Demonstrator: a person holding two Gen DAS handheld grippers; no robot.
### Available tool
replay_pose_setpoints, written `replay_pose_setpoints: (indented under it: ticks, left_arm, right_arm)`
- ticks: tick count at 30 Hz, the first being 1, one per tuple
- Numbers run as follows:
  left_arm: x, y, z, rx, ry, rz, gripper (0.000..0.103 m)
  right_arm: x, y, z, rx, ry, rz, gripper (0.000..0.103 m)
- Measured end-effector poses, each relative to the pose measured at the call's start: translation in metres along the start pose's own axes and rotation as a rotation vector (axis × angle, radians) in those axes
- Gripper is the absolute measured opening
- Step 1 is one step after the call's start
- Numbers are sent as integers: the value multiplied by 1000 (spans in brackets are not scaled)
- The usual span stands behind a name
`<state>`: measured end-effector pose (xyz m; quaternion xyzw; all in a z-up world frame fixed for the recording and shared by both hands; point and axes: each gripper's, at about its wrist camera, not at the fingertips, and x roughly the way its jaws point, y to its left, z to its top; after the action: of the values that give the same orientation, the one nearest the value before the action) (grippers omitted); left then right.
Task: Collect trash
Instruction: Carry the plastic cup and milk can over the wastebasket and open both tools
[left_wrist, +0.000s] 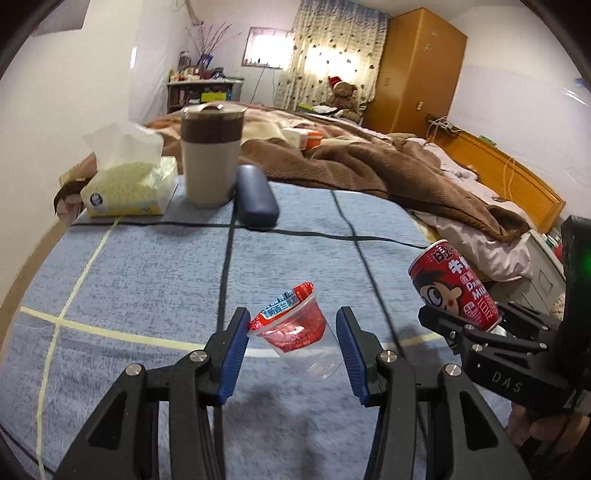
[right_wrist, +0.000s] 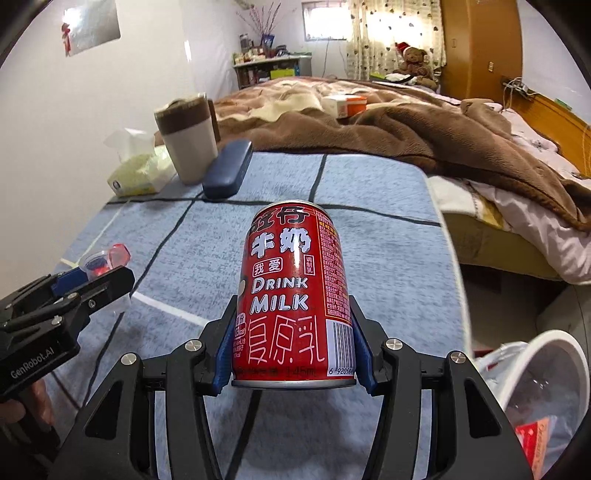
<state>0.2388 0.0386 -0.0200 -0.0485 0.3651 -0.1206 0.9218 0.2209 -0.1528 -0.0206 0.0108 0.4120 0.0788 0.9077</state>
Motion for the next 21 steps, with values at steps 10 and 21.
replay_pose_setpoints:
  ticks: [10, 21]
  left_arm:
    - [-39, -39, -5, 62, -65, -52, 50]
    - [-65, -102, -12, 170, -117, -141, 50]
  right_arm:
    - [-46, -23, -16, 57, -69, -23, 54]
    - [-101, -63, -44, 132, -156, -105, 54]
